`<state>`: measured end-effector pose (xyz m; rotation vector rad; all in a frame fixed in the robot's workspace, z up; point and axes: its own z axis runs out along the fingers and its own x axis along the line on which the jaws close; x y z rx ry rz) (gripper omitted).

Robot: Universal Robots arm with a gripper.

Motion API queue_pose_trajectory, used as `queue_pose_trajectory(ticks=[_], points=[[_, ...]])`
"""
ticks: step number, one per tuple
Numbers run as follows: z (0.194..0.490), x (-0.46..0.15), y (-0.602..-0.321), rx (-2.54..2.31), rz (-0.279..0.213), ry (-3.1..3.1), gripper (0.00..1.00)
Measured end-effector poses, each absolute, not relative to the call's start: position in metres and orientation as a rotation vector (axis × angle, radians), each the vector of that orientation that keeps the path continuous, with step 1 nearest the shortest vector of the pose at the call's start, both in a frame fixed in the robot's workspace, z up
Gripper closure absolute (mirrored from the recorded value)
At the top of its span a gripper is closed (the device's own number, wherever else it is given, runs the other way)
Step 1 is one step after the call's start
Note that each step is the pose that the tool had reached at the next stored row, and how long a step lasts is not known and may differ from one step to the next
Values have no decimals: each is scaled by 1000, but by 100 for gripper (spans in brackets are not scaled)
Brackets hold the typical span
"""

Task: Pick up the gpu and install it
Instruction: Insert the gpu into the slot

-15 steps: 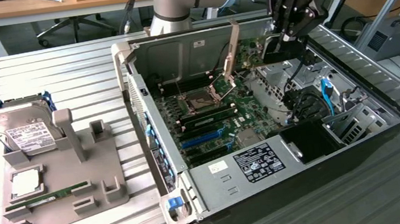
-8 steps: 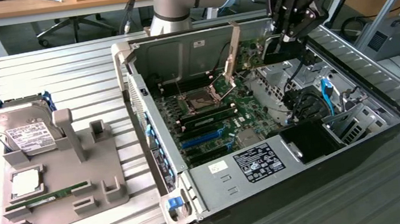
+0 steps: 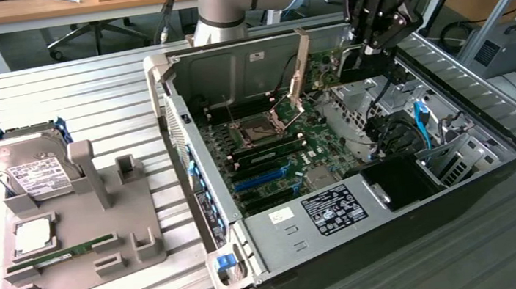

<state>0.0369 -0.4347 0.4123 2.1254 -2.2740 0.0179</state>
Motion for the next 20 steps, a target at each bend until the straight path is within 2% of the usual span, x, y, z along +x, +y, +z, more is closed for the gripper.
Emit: queue_pose_trajectory(ticks=[20], points=[[408, -15, -435, 2125, 18, -2274, 73]])
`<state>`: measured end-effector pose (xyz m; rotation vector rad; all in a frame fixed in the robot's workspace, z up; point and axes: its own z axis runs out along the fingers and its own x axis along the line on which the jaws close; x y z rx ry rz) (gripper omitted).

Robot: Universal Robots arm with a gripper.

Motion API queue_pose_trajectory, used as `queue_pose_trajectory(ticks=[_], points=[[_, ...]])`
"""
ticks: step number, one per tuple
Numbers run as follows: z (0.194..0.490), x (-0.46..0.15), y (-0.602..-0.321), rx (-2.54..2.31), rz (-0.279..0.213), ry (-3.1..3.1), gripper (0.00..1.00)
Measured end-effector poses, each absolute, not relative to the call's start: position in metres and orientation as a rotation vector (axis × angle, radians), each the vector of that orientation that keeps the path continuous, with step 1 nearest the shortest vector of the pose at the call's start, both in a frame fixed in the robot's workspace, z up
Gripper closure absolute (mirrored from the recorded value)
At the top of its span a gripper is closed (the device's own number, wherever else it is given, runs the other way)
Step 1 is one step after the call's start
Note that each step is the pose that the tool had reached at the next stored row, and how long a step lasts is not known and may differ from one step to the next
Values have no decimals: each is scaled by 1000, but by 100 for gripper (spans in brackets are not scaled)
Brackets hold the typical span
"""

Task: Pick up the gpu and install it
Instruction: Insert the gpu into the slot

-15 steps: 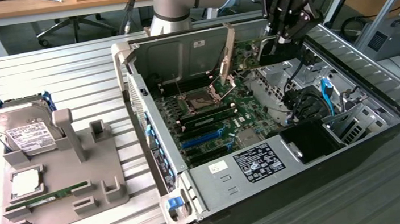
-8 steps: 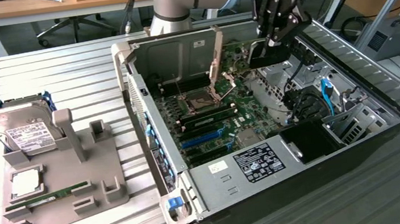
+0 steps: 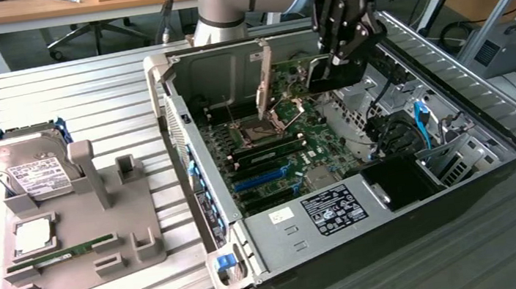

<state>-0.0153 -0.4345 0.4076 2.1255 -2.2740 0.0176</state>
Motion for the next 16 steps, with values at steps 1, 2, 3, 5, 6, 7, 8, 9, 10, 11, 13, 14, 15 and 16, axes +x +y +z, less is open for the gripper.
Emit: queue_pose_trajectory(ticks=[1, 2, 3, 5, 6, 7, 8, 9, 10, 11, 13, 14, 15, 16], points=[[407, -17, -435, 2125, 18, -2274, 73], [407, -19, -435, 2125, 18, -2274, 73], [407, -21, -435, 2125, 17, -2274, 73], [406, -29, -435, 2127, 13, -2276, 73], [406, -31, -435, 2128, 11, -2277, 73], [406, -32, -434, 2128, 11, -2277, 73], [406, -32, -434, 2128, 11, -2277, 73], [406, -32, -435, 2128, 11, -2277, 73], [406, -32, -435, 2128, 11, -2277, 73], [406, -32, -435, 2129, 9, -2278, 73], [406, -32, -435, 2135, -6, -2284, 73], [406, -32, -435, 2135, -6, -2284, 73], [406, -32, -435, 2135, -6, -2284, 73], [405, -32, -435, 2137, -9, -2286, 73]])
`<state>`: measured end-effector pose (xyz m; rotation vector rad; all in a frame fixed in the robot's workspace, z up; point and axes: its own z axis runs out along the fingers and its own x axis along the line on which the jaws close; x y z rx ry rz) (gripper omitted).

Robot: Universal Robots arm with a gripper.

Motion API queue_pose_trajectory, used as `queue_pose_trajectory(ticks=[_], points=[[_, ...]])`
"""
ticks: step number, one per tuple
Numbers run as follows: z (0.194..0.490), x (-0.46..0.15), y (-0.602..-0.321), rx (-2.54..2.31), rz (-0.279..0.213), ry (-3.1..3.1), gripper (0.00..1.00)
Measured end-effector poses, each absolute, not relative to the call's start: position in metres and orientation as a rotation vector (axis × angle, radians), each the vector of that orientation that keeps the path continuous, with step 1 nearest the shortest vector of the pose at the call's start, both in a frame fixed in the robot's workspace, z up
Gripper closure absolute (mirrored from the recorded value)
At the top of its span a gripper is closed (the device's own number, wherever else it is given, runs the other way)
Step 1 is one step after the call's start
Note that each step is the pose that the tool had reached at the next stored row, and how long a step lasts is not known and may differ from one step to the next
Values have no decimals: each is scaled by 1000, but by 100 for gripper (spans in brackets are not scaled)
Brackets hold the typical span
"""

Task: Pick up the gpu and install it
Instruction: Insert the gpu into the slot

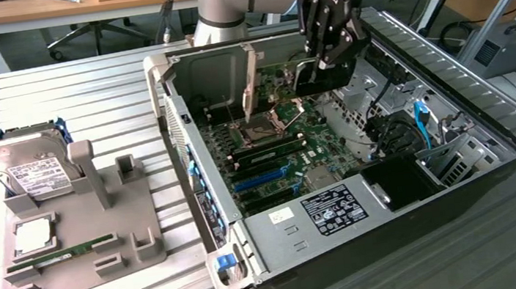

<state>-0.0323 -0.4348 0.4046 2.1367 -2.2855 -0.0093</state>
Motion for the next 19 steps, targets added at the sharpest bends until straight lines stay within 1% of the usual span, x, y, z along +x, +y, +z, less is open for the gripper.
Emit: queue_pose_trajectory(ticks=[5, 19], points=[[395, -32, -436, 2140, -18, -2289, 73], [363, -32, -436, 2140, -20, -2289, 73]])
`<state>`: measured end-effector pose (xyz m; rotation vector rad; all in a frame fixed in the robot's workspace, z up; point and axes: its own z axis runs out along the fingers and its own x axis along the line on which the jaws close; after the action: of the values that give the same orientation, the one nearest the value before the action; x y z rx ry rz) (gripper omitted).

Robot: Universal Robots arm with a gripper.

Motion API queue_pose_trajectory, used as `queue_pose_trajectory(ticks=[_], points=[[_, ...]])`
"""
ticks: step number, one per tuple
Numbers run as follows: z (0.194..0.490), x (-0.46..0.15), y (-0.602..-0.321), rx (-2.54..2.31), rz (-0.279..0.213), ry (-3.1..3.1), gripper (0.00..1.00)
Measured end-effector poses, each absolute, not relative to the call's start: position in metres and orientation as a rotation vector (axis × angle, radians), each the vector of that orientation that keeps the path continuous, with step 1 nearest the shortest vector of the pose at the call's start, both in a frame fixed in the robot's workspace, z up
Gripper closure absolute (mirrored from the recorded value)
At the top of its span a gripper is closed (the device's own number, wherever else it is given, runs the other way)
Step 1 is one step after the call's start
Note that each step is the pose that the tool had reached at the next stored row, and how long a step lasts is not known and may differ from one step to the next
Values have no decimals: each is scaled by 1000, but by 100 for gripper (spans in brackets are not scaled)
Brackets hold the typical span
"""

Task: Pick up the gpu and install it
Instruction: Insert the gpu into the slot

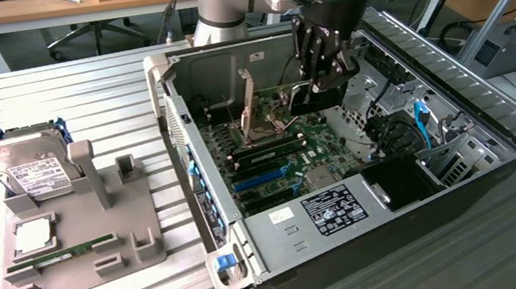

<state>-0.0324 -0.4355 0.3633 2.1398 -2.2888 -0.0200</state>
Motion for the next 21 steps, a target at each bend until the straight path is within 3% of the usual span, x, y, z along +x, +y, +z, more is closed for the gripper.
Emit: queue_pose_trajectory(ticks=[21], points=[[344, -33, -441, 2130, -27, -2302, 73]])
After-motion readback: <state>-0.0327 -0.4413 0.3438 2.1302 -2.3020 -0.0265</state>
